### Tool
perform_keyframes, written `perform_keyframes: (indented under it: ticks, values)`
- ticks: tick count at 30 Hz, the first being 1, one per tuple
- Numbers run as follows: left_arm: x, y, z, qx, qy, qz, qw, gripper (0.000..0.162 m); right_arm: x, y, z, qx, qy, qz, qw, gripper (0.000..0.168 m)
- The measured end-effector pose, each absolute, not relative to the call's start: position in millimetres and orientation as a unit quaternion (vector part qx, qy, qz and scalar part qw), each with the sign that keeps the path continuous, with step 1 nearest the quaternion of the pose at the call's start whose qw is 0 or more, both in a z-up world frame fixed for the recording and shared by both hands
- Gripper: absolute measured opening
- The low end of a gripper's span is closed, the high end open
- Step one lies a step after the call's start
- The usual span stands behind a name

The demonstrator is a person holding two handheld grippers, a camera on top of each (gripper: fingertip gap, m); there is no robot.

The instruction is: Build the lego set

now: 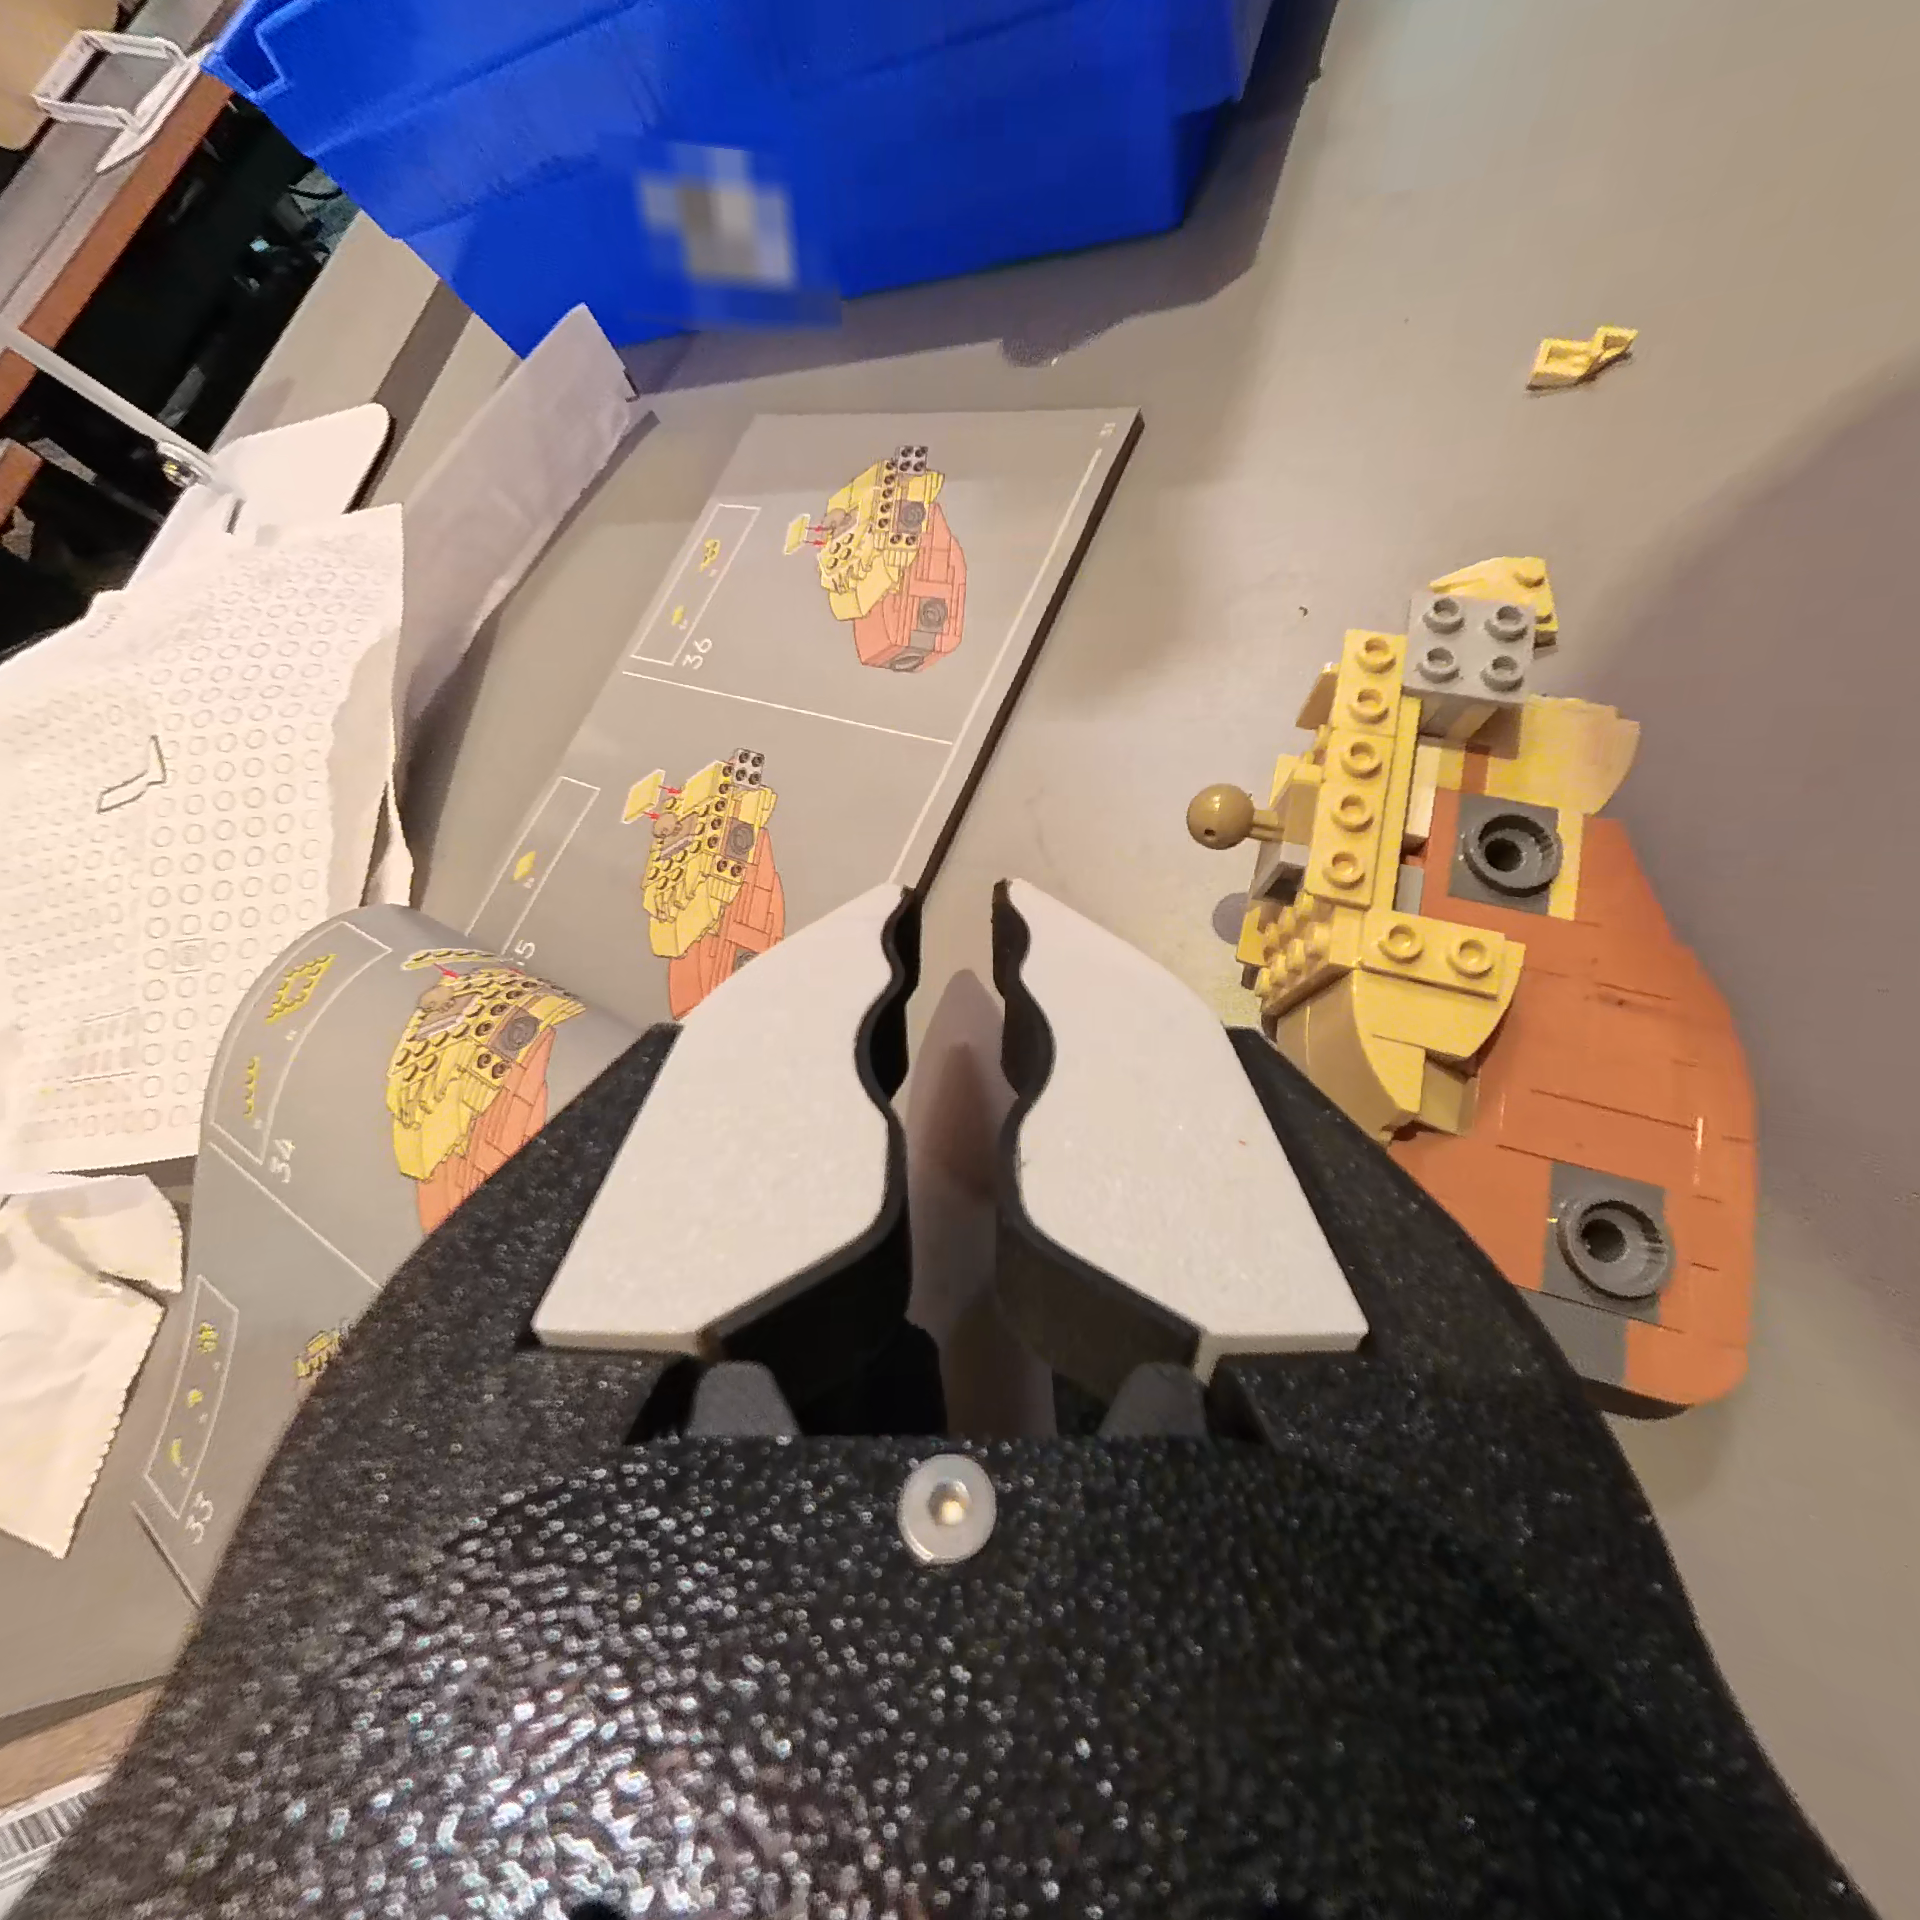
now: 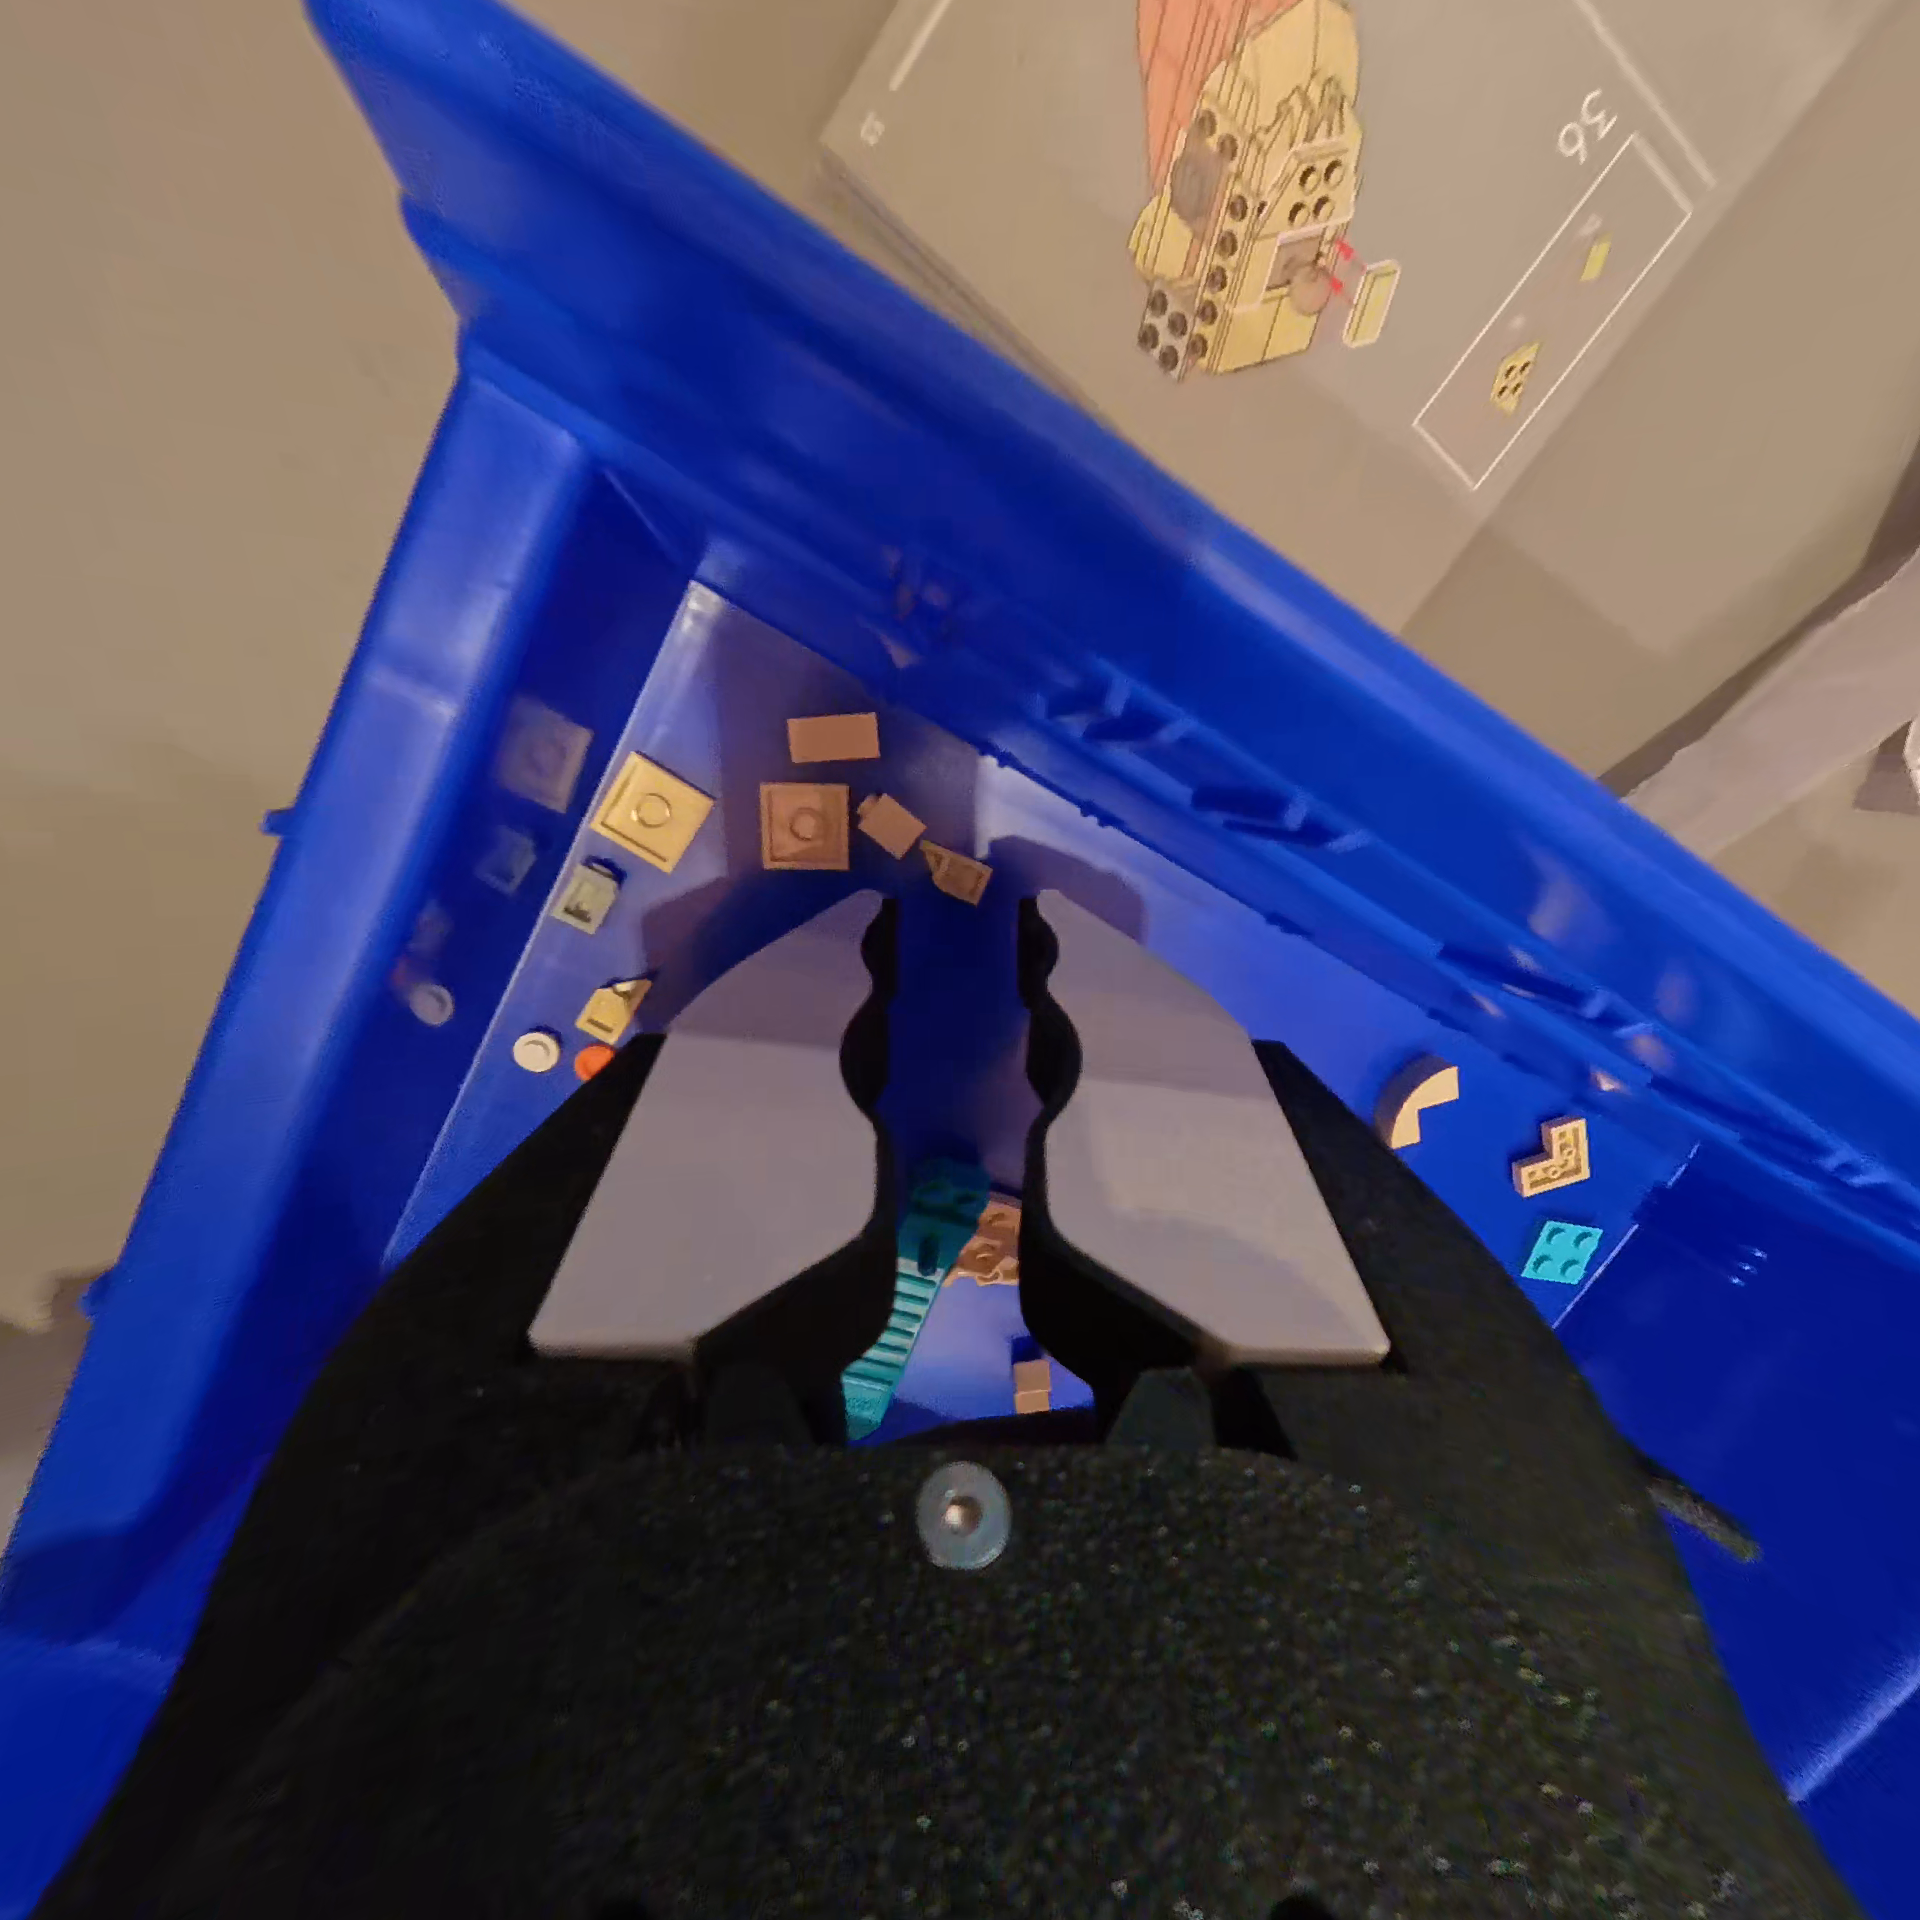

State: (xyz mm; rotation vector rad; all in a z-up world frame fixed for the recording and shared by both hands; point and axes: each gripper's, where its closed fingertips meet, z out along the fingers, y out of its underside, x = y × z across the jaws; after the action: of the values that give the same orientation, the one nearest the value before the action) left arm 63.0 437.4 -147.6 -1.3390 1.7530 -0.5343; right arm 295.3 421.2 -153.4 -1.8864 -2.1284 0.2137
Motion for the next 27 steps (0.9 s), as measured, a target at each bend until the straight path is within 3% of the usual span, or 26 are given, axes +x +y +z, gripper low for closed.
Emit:
perform_keyframes:
  ticks: [7, 11, 17, 27]
  values:
    - [63, 439, -147, -0.539, 0.697, -0.213, 0.423, 0.013, 292, 421, -165, -0.663, -0.732, 0.102, 0.116, 0.025]
    - [63, 440, -146, -0.539, 0.694, -0.214, 0.427, 0.013, 289, 420, -167, -0.671, -0.726, 0.115, 0.103, 0.013]
    - [62, 439, -143, -0.539, 0.689, -0.215, 0.433, 0.012, 295, 421, -163, -0.692, -0.71, 0.073, 0.11, 0.012]
    - [36, 439, -114, -0.543, 0.667, -0.202, 0.469, 0.013, 237, 353, -53, -0.736, -0.58, 0.077, 0.342, 0.012]
